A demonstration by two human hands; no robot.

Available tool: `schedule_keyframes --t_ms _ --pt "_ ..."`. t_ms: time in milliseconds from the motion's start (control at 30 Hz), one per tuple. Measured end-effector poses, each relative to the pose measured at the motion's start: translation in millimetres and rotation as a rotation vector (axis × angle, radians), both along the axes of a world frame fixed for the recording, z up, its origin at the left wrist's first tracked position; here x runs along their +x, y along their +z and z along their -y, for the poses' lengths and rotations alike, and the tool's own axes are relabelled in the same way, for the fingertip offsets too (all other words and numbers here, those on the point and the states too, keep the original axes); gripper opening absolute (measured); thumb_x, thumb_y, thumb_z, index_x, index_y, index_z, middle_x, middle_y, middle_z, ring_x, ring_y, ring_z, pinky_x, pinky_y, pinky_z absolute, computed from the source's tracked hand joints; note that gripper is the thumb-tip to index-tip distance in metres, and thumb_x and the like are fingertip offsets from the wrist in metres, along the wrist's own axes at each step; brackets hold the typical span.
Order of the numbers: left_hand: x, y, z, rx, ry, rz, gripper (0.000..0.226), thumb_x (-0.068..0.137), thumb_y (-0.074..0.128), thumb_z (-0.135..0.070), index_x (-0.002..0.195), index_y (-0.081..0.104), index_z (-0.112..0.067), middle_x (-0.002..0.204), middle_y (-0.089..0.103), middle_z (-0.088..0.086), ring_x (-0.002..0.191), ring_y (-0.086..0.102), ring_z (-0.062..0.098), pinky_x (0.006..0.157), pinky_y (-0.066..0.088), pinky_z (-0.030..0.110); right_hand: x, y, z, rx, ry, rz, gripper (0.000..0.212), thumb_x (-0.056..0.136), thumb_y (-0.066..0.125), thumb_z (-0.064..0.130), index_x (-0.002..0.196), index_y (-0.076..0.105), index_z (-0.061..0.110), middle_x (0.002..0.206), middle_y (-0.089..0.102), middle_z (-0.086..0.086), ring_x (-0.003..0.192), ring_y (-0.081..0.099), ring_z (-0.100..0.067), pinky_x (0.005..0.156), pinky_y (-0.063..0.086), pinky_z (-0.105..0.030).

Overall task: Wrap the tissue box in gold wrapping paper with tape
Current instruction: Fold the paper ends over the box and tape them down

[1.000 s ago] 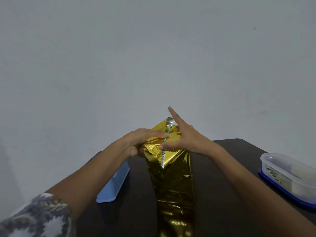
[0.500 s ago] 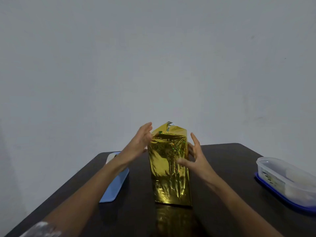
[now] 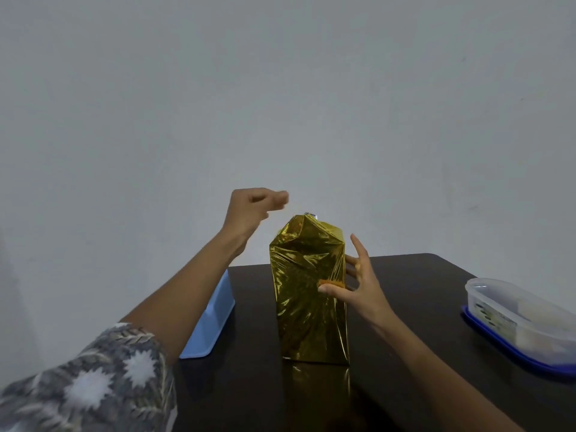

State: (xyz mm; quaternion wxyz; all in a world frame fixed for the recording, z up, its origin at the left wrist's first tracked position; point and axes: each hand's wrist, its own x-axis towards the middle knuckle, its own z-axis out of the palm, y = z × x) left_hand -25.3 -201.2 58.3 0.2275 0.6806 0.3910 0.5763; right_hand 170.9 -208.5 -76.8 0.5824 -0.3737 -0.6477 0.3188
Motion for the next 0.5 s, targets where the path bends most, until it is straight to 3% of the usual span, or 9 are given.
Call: schedule_keyframes --t_ms 133,267,400,500 --pt "-17 -17 1 -0.007 0.048 0.125 0.036 0.089 0.048 -0.049 0.096 0.068 -0.02 0.098 0.071 -0.001 0.094 0.068 0.011 0.087 0.051 0.031 1 -1 -1 -0.02 0.015 -0.02 0.115 0.058 0.085 0.038 0.144 0.009 0.041 0.136 0.036 0.006 0.119 0.038 -0.005 0.085 0.035 -0.012" --pt "-30 -48 -5 -0.22 -0.102 0.153 0.064 0.085 0.024 -0.066 0.116 0.061 -0.023 0.115 0.067 -0.004 0.107 0.06 0.009 0.088 0.047 0.035 2 -2 -1 -0.051 0.045 -0.073 0.109 0.068 0.08 0.013 0.147 0.008 0.037 0.151 0.03 -0.005 0.128 0.034 -0.01 0.097 0.031 -0.025" --pt "-42 -84 -22 -0.467 -0.205 0.128 0.033 0.097 0.05 -0.028 0.129 0.055 -0.02 0.122 0.065 0.001 0.115 0.059 0.018 0.092 0.049 0.046 9 3 -5 -0.176 0.202 -0.023 0.117 0.055 0.087 0.04 0.147 0.015 0.04 0.153 0.03 -0.006 0.138 0.032 -0.023 0.114 0.024 -0.044" --pt "-42 -100 -23 -0.518 -0.399 0.037 0.054 0.087 0.066 -0.018 0.136 0.046 -0.027 0.123 0.063 -0.002 0.115 0.059 0.019 0.088 0.051 0.043 18 3 -13 -0.27 0.262 0.002 0.117 0.054 0.086 0.048 0.148 0.019 0.031 0.13 0.06 -0.006 0.121 0.055 -0.018 0.114 0.025 -0.049"
